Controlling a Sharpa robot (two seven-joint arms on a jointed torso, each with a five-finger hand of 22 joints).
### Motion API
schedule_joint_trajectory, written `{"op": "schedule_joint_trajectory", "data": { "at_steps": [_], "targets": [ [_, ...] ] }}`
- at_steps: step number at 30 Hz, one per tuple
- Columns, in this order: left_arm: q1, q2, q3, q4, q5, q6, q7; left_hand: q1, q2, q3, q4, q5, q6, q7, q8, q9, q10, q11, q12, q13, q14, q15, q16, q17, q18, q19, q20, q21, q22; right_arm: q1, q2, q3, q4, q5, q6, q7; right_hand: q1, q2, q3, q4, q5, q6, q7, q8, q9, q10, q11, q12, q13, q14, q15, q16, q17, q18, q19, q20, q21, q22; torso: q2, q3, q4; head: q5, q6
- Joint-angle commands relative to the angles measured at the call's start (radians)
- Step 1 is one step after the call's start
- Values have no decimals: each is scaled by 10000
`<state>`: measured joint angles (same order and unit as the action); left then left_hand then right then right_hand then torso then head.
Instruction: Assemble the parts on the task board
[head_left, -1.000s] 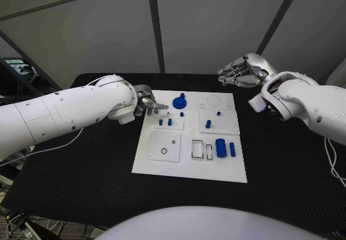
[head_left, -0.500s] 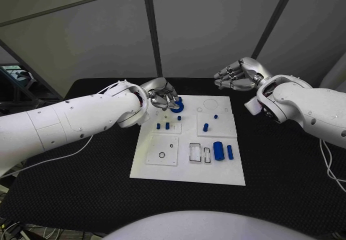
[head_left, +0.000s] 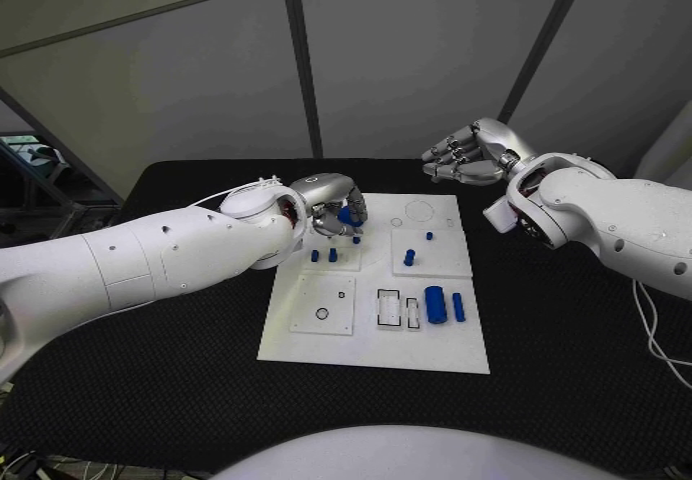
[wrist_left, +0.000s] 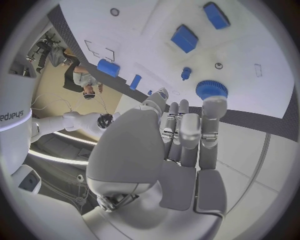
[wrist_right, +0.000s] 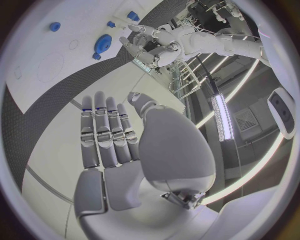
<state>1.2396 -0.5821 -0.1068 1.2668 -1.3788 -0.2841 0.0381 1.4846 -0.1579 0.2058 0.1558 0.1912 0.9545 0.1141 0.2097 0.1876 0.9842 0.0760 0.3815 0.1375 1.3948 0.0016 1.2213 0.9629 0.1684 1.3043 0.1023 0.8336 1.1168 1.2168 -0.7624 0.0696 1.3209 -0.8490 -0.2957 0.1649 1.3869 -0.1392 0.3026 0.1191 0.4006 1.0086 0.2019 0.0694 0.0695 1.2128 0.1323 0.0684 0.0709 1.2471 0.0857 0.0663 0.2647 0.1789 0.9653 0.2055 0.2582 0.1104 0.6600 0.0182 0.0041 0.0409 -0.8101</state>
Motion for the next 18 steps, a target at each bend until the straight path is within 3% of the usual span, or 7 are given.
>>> {"op": "schedule_joint_trajectory", "data": {
  "at_steps": [1,6,18],
  "targets": [
    [-17,89,-8,-125,-1185,438,-13,-84,-93,53,39,-39,123,-12,-68,-50,144,0,-93,-86,270,-21,481,543,-458,339,-22,838,571,14,25,6,13,-17,63,20,-78,4,67,-10,69,-53,2,-14,0,-84,0,-15,-14,-79,0,-26,-14,44,60,21,-49,-9,-1,-5,9,1,-4],
    [-61,226,-16,-296,-1338,731,-149,-143,-120,51,80,-45,193,-8,-142,-106,221,-13,-218,-176,457,-44,757,820,-571,634,-41,1561,1062,14,48,6,11,-17,62,27,-78,4,67,-10,69,-53,2,-14,0,-84,0,-15,-14,-79,0,-26,-14,44,60,21,-49,-9,-1,1,7,-24,-10],
    [-203,553,-18,-698,-1526,903,-350,-80,-54,152,72,-37,302,12,-222,-164,353,3,-366,-271,593,-42,899,913,-660,857,-48,2114,1448,13,99,6,3,-17,46,36,-78,4,67,-10,69,-53,2,-14,0,-84,0,-15,-14,-79,0,-26,-14,44,60,21,-49,-9,-1,5,5,-46,-9]
  ]
}}
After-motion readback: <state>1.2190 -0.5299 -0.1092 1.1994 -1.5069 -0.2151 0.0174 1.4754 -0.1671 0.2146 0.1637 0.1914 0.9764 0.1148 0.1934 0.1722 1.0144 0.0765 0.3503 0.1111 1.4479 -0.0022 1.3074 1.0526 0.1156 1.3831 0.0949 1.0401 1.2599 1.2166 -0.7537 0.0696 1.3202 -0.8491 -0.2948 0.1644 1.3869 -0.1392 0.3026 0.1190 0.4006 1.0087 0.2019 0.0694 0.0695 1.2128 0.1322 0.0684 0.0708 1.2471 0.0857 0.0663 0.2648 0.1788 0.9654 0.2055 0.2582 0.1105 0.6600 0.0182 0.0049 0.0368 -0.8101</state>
